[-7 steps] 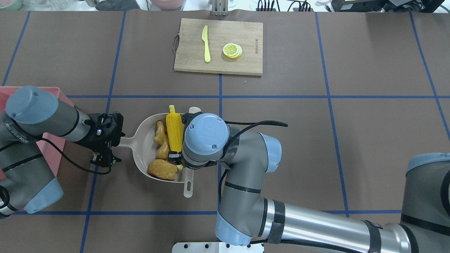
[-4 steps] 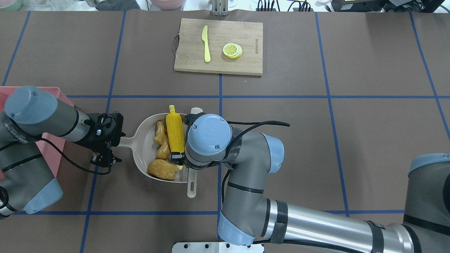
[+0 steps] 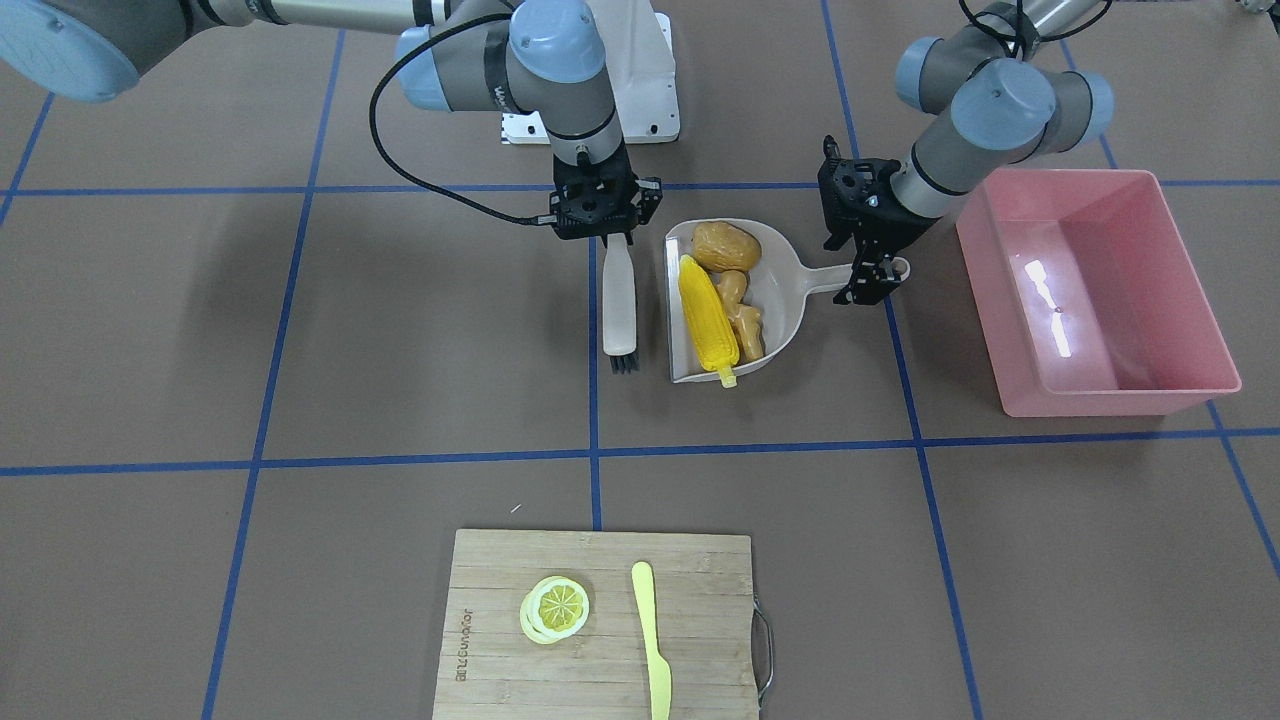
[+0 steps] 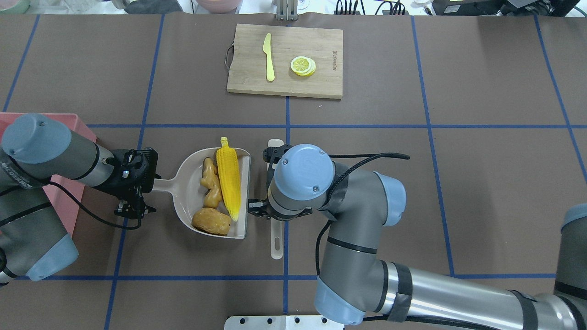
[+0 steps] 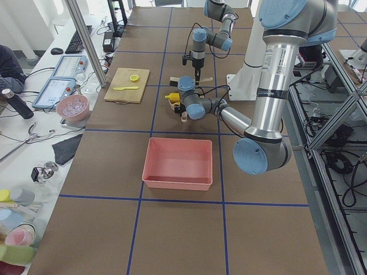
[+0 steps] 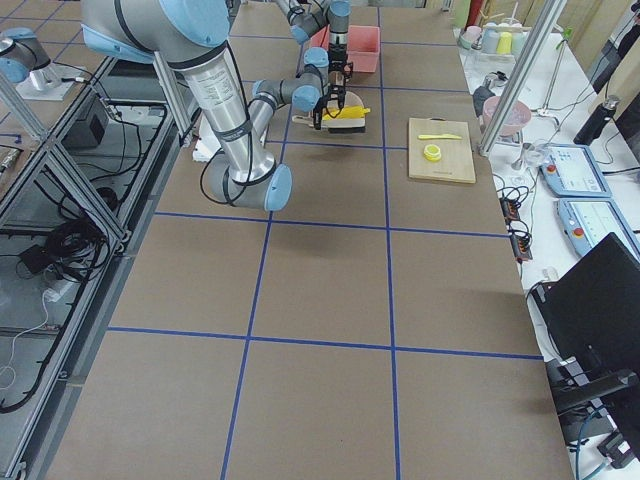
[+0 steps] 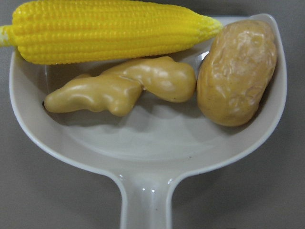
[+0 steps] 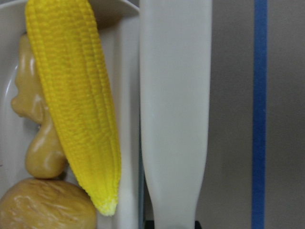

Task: Sweep and dump trash into bin
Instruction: 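Withdraw the brush with the right gripper away from the dustpan, then lift the dustpan with the left gripper over the pink bin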

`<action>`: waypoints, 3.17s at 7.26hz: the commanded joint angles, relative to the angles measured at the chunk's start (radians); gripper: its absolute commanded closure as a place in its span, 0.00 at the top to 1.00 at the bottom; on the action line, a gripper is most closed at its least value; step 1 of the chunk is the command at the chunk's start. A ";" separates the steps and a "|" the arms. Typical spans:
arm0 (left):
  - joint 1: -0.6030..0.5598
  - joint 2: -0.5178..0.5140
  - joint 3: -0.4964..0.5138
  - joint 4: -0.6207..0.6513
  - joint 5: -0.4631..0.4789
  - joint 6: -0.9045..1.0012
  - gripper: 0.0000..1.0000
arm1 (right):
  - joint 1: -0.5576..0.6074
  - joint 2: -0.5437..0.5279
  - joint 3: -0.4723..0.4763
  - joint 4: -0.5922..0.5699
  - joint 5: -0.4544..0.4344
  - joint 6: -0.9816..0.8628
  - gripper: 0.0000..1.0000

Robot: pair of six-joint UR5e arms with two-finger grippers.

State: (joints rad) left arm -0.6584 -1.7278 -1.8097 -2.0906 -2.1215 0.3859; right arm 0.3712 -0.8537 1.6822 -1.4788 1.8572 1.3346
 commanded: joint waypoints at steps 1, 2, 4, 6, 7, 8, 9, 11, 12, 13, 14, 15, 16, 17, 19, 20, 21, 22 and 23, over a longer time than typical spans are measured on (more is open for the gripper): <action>-0.003 0.005 -0.002 -0.002 0.000 -0.001 0.72 | 0.056 -0.100 0.158 -0.134 0.007 -0.055 0.00; -0.003 0.005 -0.002 -0.002 0.002 -0.002 0.59 | 0.087 -0.141 0.215 -0.182 0.010 -0.086 0.00; -0.003 0.005 -0.002 -0.002 0.002 -0.004 0.50 | 0.138 -0.148 0.246 -0.257 0.010 -0.115 0.00; -0.003 0.005 -0.005 -0.002 0.002 -0.004 0.48 | 0.153 -0.197 0.318 -0.348 0.001 -0.211 0.00; -0.003 0.004 -0.005 -0.002 0.002 -0.004 0.48 | 0.159 -0.221 0.341 -0.350 -0.003 -0.242 0.00; -0.003 0.004 -0.005 -0.002 0.002 -0.005 0.47 | 0.156 -0.223 0.341 -0.350 -0.006 -0.242 0.00; -0.003 0.004 -0.005 -0.002 0.002 -0.007 0.44 | 0.156 -0.234 0.341 -0.350 -0.006 -0.244 0.00; -0.003 0.004 -0.008 -0.002 0.002 -0.012 0.41 | 0.184 -0.260 0.372 -0.401 -0.004 -0.309 0.00; -0.003 0.004 -0.008 -0.002 0.002 -0.012 0.40 | 0.208 -0.298 0.428 -0.437 0.000 -0.357 0.00; -0.003 0.004 -0.008 -0.006 0.002 -0.013 0.38 | 0.242 -0.351 0.477 -0.440 0.011 -0.398 0.00; -0.003 0.004 -0.011 -0.009 0.002 -0.013 0.38 | 0.270 -0.388 0.511 -0.464 0.023 -0.432 0.00; -0.003 0.004 -0.013 -0.012 0.002 -0.015 0.37 | 0.285 -0.407 0.525 -0.477 0.025 -0.451 0.00; -0.003 0.002 -0.014 -0.017 0.003 -0.018 0.37 | 0.297 -0.448 0.559 -0.480 0.028 -0.466 0.00; -0.003 0.001 -0.022 -0.020 0.003 -0.042 0.34 | 0.311 -0.512 0.595 -0.482 0.028 -0.507 0.00; -0.001 0.001 -0.022 -0.068 0.003 -0.082 0.33 | 0.432 -0.611 0.613 -0.482 0.089 -0.691 0.00; -0.001 -0.003 -0.023 -0.106 0.002 -0.108 0.33 | 0.495 -0.708 0.610 -0.454 0.103 -0.797 0.00; -0.001 -0.004 -0.023 -0.142 0.002 -0.139 0.33 | 0.503 -0.770 0.581 -0.405 0.105 -0.840 0.00; -0.003 -0.003 -0.029 -0.194 0.003 -0.191 0.33 | 0.509 -0.815 0.517 -0.252 0.126 -0.830 0.00; -0.006 0.005 -0.048 -0.231 0.006 -0.234 0.33 | 0.532 -0.855 0.487 -0.176 0.155 -0.827 0.00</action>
State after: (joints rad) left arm -0.6614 -1.7288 -1.8414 -2.2705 -2.1182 0.2074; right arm 0.8793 -1.6513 2.2166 -1.7700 1.9816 0.5128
